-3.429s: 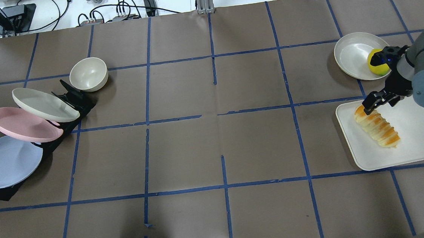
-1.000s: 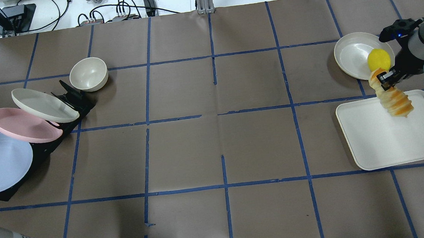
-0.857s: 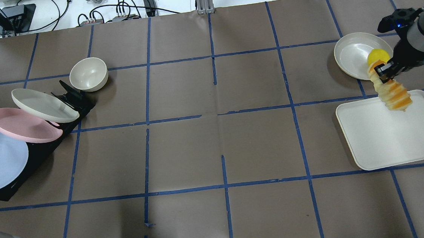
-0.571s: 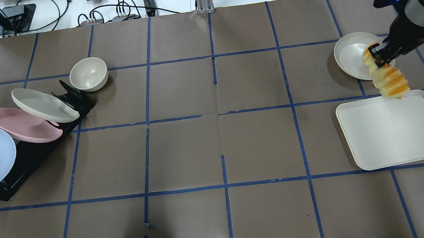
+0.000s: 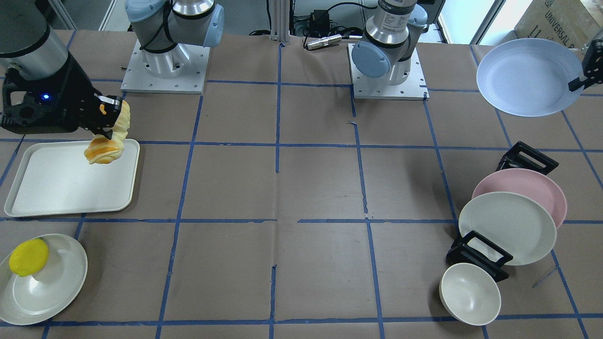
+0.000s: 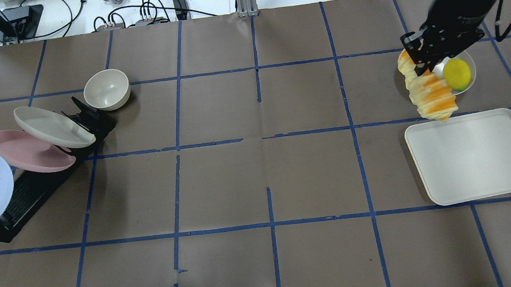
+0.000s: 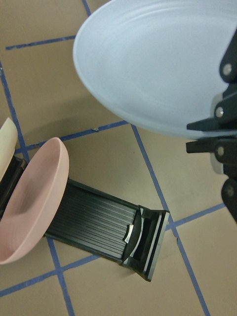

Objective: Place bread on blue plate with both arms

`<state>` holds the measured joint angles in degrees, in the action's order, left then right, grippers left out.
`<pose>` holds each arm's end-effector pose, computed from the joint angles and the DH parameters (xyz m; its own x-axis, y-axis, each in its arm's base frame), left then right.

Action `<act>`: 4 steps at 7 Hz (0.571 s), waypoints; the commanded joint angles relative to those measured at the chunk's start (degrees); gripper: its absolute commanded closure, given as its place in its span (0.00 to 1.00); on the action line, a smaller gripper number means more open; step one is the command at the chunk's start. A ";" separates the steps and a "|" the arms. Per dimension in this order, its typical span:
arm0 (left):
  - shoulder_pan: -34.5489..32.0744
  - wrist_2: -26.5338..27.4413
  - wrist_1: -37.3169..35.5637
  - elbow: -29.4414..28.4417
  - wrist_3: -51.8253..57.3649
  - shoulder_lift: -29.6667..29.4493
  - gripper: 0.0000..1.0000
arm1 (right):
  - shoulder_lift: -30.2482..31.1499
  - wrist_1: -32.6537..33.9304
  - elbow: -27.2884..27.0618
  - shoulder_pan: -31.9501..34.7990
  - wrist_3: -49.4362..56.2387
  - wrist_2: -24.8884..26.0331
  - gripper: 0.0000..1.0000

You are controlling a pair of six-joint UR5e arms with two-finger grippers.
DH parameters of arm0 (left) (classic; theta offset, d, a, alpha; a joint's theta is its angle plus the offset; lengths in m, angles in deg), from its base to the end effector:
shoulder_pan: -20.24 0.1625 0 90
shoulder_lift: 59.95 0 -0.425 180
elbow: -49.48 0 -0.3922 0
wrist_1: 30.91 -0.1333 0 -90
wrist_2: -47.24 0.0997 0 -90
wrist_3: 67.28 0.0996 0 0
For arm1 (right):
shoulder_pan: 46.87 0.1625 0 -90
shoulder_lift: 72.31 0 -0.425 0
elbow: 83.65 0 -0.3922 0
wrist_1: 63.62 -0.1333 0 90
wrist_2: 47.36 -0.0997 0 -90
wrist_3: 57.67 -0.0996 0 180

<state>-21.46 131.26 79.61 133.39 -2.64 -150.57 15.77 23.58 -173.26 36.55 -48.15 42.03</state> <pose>0.2520 -0.4170 0.5033 -0.9263 0.2548 0.2777 0.2708 0.9624 0.0203 0.0764 -0.5103 0.4700 -0.9985 -0.0500 -0.0230 -0.0516 0.9960 0.0727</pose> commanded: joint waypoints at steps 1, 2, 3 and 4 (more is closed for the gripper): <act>-12.90 -7.17 -4.21 5.18 -14.81 2.02 1.00 | -0.19 -2.74 0.48 1.65 -3.27 -0.79 0.90; -20.19 -7.03 -10.52 6.86 -24.21 1.94 1.00 | -0.19 -2.92 0.48 2.09 -3.28 -0.62 0.90; -25.57 -6.85 -14.93 8.44 -32.13 1.85 0.99 | -0.19 -2.74 0.48 2.18 -3.28 -0.27 0.90; -29.98 -7.03 -16.81 9.76 -38.48 1.50 0.96 | -0.19 -3.00 0.40 2.18 -3.19 -0.09 0.90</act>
<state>-45.38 124.45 66.39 141.39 -32.55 -148.80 15.58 20.77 -172.80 38.64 -51.36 41.69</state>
